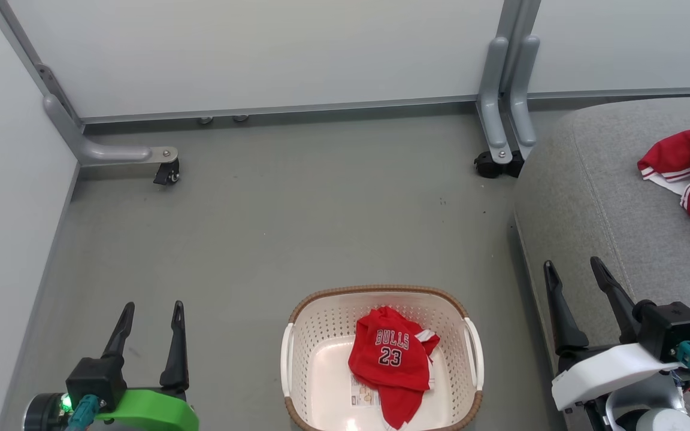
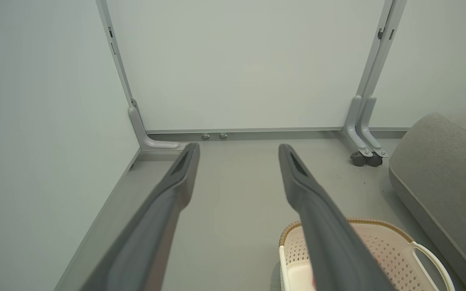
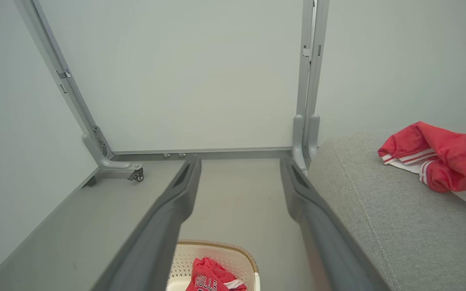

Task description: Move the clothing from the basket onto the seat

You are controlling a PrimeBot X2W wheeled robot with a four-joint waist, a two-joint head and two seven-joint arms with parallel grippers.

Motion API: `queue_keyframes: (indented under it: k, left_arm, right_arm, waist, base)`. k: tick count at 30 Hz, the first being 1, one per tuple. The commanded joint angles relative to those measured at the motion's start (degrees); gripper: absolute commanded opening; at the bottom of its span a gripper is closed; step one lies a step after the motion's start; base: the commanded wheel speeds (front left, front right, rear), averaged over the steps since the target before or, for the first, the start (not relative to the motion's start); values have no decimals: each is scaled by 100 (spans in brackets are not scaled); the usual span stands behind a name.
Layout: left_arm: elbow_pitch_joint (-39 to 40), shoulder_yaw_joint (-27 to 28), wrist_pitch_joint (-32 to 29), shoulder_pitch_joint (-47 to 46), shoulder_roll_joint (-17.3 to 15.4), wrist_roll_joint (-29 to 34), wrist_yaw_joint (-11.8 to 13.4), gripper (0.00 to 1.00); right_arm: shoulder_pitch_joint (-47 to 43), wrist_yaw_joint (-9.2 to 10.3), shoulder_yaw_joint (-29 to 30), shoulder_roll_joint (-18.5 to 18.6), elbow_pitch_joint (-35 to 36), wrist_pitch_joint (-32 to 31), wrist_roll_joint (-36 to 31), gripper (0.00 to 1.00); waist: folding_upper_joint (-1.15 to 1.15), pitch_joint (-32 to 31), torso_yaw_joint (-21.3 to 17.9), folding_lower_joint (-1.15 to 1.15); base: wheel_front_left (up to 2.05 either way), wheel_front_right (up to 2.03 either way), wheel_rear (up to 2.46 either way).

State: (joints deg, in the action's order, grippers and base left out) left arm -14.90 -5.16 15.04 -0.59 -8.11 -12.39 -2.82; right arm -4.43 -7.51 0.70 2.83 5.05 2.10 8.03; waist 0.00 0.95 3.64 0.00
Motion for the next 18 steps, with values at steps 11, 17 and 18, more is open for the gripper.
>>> queue_keyframes:
  k: [11,17,18]
  left_arm:
    - [143,39,18,-225,111,223,-48,100]
    - [-1,-377,18,-769,270,405,-212,100]
    - [-54,-490,18,-877,297,429,-255,100]
  right_arm:
    - [184,4,-50,14,112,-31,-88,100]
    - [563,5,-172,13,309,-68,-189,100]
    - [637,4,-186,13,341,-64,-198,100]
  waist:
    - [0,230,-81,0]
    - [0,811,-274,0]
    - [0,923,-305,0]
  base:
    - [0,0,0]
    - [0,0,0]
    - [0,0,0]
